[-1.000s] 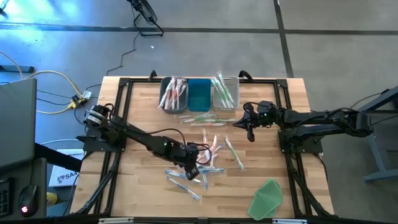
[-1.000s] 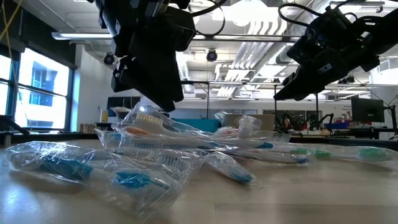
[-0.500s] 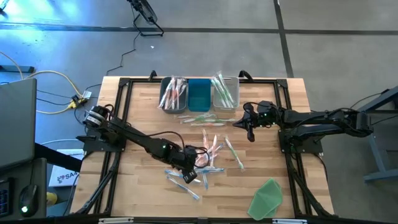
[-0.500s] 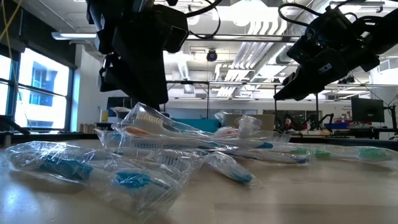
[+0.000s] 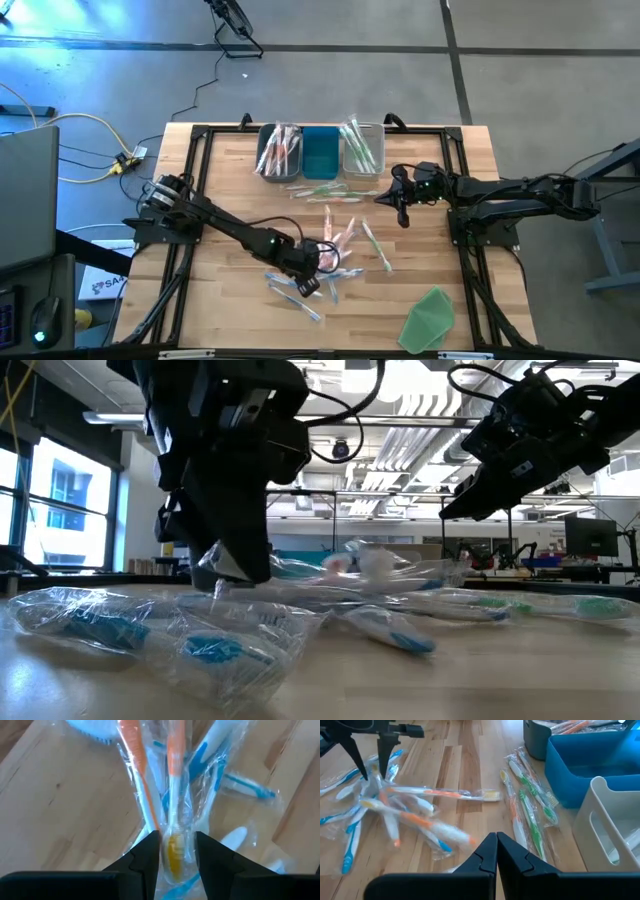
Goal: Pick & Place Toothbrushes
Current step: Put the orange toothbrush into the dark blue bin
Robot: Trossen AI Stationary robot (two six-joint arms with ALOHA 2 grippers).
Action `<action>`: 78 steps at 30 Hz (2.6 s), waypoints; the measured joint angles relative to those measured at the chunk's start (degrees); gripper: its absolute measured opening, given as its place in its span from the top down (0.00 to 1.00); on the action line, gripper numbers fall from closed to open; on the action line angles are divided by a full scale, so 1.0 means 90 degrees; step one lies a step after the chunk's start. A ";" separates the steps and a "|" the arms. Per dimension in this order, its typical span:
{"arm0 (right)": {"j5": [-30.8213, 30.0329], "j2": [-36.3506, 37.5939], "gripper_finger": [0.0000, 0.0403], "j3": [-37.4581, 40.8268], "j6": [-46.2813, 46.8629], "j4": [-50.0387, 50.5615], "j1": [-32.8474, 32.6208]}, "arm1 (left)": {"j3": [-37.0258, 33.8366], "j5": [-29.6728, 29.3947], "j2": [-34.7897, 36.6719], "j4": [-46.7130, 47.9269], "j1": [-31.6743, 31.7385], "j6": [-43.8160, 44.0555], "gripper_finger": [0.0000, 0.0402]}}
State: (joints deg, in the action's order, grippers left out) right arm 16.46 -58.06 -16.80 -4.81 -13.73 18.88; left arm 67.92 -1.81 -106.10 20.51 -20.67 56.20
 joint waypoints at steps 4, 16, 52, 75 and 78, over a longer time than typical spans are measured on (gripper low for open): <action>-0.0001 0.0000 1.00 0.0000 0.0002 -0.0019 -0.0001 | 0.0000 0.0004 0.0002 -0.0102 0.0000 -0.0026 0.71; -0.0002 -0.0002 1.00 0.0000 0.0002 -0.0016 0.0001 | 0.0006 0.0120 0.0285 0.0107 0.0000 -0.0187 0.91; -0.0002 0.0000 1.00 0.0002 0.0031 -0.0127 0.0002 | 0.0005 -0.1162 0.3596 0.3966 0.0005 0.0189 0.96; -0.0002 0.0000 1.00 0.0002 0.0077 -0.0273 0.0002 | -0.0178 -0.4129 0.3677 0.3938 0.1794 -0.0112 0.95; -0.0002 0.0000 1.00 0.0002 0.0077 -0.0271 -0.0001 | -0.0379 -0.3840 0.3677 0.3657 0.2334 -0.0296 0.95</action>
State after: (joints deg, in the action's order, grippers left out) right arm 16.45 -58.06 -16.78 -4.12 -16.16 18.87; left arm 64.51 -36.37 -73.01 53.42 0.34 53.54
